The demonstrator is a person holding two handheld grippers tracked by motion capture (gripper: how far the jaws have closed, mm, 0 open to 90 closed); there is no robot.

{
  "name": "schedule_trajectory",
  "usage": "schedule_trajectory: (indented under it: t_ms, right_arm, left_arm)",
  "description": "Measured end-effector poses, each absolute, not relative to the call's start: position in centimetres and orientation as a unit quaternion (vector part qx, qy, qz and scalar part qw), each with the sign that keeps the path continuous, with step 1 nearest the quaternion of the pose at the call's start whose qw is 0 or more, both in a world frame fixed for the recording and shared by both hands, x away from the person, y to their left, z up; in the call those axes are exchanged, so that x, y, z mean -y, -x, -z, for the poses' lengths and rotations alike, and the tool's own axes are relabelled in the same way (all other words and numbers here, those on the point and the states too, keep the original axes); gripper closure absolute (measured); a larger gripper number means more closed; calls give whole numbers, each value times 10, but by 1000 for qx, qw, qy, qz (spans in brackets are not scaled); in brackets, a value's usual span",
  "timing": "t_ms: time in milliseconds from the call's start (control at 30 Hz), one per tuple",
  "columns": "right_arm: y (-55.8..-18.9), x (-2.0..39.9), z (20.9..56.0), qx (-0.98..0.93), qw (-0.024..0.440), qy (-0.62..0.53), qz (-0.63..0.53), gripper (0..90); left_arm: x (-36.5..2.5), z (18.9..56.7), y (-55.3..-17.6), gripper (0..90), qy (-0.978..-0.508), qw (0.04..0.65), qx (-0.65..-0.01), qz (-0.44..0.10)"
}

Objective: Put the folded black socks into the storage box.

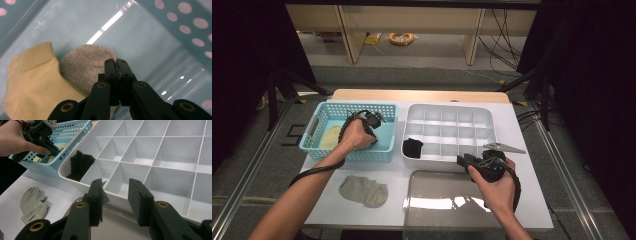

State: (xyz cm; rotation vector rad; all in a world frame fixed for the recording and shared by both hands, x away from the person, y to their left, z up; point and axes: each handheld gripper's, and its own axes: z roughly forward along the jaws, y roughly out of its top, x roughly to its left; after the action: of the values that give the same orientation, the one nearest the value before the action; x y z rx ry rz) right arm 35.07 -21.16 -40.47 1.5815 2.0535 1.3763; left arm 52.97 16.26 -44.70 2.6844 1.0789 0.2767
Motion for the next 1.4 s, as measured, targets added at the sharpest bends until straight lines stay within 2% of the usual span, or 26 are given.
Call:
schedule_trajectory:
  t_ms: [67, 133, 267, 300, 400, 600, 667, 800, 1000, 1133, 1233, 1267, 1400]
  right_arm:
    - [-350, 210, 404, -695, 92, -538, -468, 648]
    - [-351, 211, 406, -700, 106, -531, -465, 648]
    - [-349, 210, 404, -691, 96, -541, -470, 648]
    - [-351, 213, 404, -700, 109, -526, -470, 648]
    - [-348, 210, 401, -690, 97, -541, -470, 648]
    - [-350, 211, 403, -701, 116, -524, -470, 648]
    - [-348, 208, 401, -692, 100, -537, -471, 648]
    - [-351, 208, 403, -703, 117, -517, -475, 648]
    - [-349, 208, 400, -700, 114, -522, -473, 647]
    - [-347, 205, 400, -692, 95, -537, -474, 648]
    - [-348, 206, 401, -693, 101, -537, -471, 648]
    - [-349, 208, 401, -701, 115, -524, -470, 648]
    - [-349, 207, 400, -701, 115, -523, -471, 648]
  left_arm:
    - [-165, 440, -527, 883, -913, 133, -372, -104]
    - [-169, 431, -524, 883, -907, 149, -378, -112]
    - [-182, 415, -516, 883, -891, 198, -388, -131]
    - [-185, 411, -514, 883, -887, 206, -391, -135]
    - [-195, 398, -506, 883, -873, 237, -398, -154]
    - [-208, 377, -494, 883, -842, 298, -409, -186]
    - [-209, 370, -491, 883, -835, 311, -408, -200]
    - [-211, 357, -484, 882, -824, 340, -403, -209]
    - [-209, 347, -472, 882, -800, 389, -400, -220]
    - [-209, 337, -460, 883, -789, 423, -388, -222]
    - [-206, 328, -451, 883, -777, 443, -381, -233]
    - [-205, 324, -448, 883, -774, 451, -378, -234]
    - [-200, 312, -437, 883, -772, 465, -361, -241]
